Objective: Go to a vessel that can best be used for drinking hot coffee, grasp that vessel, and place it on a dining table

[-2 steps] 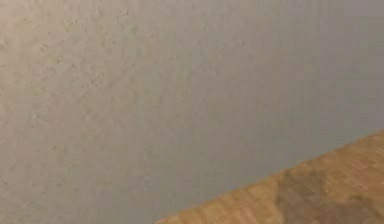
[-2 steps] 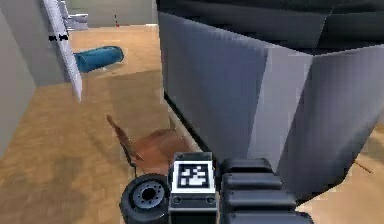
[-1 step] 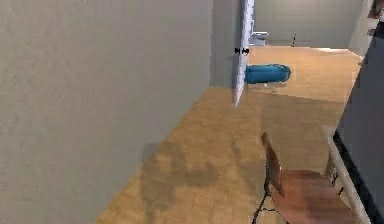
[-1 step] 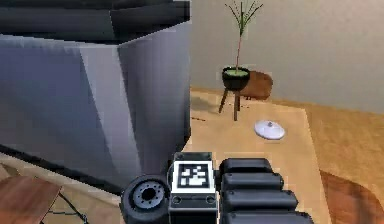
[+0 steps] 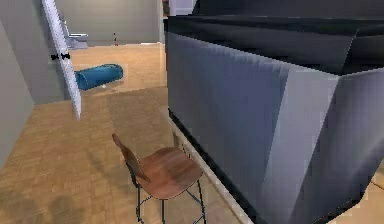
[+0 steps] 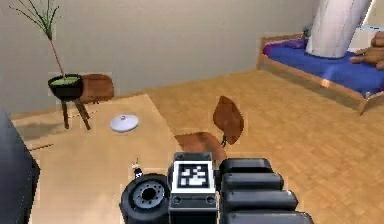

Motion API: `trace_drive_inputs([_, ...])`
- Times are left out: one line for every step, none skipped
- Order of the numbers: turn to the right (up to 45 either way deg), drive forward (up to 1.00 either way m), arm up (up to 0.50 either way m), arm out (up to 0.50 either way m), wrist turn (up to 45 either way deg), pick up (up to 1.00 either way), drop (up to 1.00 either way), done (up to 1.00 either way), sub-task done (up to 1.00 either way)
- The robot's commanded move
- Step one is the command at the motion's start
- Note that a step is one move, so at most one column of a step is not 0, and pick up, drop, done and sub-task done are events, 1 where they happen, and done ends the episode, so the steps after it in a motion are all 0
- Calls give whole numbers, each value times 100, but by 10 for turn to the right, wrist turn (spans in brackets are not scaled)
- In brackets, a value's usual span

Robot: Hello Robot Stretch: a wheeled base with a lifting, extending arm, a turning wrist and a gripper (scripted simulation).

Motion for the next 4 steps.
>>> trace_drive_inputs([180, 0, 0, 0, 0, 0, 0, 0, 0])
trace_drive_inputs([0, 5, 0, 0, 0, 0, 0, 0, 0])
trace_drive_inputs([-450, 0, 0, 0, 0, 0, 0, 0, 0])
trace_drive_inputs([-450, 0, 0, 0, 0, 0, 0, 0, 0])
